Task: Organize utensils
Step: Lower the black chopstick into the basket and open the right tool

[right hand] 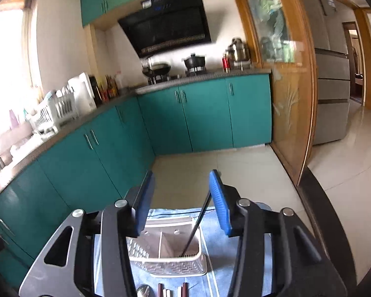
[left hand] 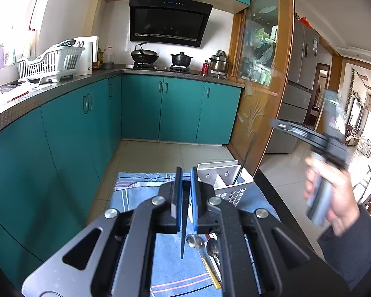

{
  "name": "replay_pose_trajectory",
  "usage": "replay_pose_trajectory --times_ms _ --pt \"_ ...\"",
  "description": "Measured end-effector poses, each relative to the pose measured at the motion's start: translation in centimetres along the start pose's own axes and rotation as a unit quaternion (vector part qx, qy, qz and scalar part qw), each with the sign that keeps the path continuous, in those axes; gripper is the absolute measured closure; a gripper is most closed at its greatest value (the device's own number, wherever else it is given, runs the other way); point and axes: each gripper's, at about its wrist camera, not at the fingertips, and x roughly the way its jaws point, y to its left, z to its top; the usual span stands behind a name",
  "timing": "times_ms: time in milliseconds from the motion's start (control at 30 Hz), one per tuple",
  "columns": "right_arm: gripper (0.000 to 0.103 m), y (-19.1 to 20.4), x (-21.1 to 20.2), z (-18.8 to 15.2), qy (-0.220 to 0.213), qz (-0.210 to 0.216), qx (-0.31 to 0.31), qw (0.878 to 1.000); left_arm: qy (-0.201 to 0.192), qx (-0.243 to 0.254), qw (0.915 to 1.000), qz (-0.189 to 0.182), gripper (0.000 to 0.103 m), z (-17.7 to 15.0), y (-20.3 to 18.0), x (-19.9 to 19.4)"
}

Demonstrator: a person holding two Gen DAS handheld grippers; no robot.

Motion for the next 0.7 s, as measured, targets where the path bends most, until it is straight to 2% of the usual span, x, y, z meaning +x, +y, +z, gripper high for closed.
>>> replay_pose_trajectory --times_ms 33,100,133,233,333,400,433,500,700 --pt "0.046 -0.6 -1.6 -0.8 -0.016 0.004 0.007 1.000 -0.001 -0.002 1.0000 0.000 0.097 0.0 0.0 0.0" --pt "0.024 -2.0 -5.1 -3.6 -0.058 -0.002 0.022 0.998 -0.003 -0.003 1.0000 0.002 0.097 -0.1 -0.1 0.0" --pt "0.020 -2.8 -6.7 -5.6 -0.077 -0.006 0.028 0.997 -0.004 -0.001 1.0000 0.002 0.097 -0.1 -0.3 0.0" --pt "0.020 -4.1 -8.2 -11.1 -0.092 -0.029 0.021 0.995 -0.011 -0.004 0.9999 -0.003 0.097 0.4 -0.8 -0.4" --pt "0.020 -4.8 -7.4 -14.9 -0.065 -0.050 0.005 0.997 -0.023 0.001 0.9996 -0.014 0.097 1.8 -1.9 -0.8" --pt "0.020 -5.3 -6.2 -15.4 -0.032 -0.033 0.014 0.999 -0.032 0.010 0.9992 -0.024 0.097 3.1 -2.9 -0.9" --pt "0.020 -5.5 -6.1 -15.5 -0.033 -0.020 0.020 0.999 -0.041 0.007 0.9988 -0.027 0.097 4.3 -3.6 -1.0" --pt "0.020 -5.8 -6.1 -15.8 -0.041 -0.029 0.012 0.999 -0.050 0.010 0.9981 -0.035 0.097 6.1 -4.5 -1.0" --pt "0.020 -7.5 -4.8 -15.9 -0.010 -0.012 0.047 0.999 -0.075 0.028 0.9966 -0.019 0.097 11.2 -8.0 1.6"
